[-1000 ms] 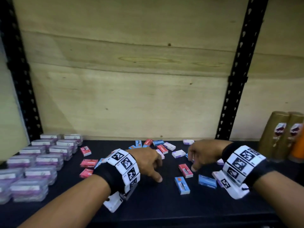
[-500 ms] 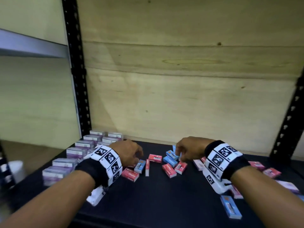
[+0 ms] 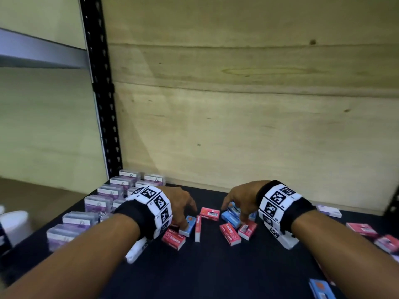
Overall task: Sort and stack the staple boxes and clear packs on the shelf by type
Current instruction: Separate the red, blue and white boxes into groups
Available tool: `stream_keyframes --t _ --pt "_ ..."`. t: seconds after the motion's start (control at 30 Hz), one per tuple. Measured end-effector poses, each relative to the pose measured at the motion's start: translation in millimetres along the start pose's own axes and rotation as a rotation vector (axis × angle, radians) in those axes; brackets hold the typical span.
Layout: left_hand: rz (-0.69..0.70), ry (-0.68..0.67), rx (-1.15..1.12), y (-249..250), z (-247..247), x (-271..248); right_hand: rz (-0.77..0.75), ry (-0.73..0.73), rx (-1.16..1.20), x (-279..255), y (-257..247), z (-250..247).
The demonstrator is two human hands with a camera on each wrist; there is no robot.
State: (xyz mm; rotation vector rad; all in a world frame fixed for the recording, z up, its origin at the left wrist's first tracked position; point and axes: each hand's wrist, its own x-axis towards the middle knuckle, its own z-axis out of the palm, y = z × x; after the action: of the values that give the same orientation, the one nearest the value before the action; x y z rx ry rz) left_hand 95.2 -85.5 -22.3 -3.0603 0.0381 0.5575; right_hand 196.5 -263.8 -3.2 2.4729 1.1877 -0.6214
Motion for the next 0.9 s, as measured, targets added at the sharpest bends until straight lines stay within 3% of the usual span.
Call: stream_keyframes --t 0.27,0.6,0.9 --pt "-0.008 -0.096 0.003 -1 -2 16 0.009 -0.044 -0.026 15 3 -1" --pt "-0.015 0.022 -0.188 -7 1 14 0.024 0.12 0.082 11 12 6" --pt "0.017 0.105 -0.15 -11 -19 -16 0.04 0.216 0.182 -14 14 6"
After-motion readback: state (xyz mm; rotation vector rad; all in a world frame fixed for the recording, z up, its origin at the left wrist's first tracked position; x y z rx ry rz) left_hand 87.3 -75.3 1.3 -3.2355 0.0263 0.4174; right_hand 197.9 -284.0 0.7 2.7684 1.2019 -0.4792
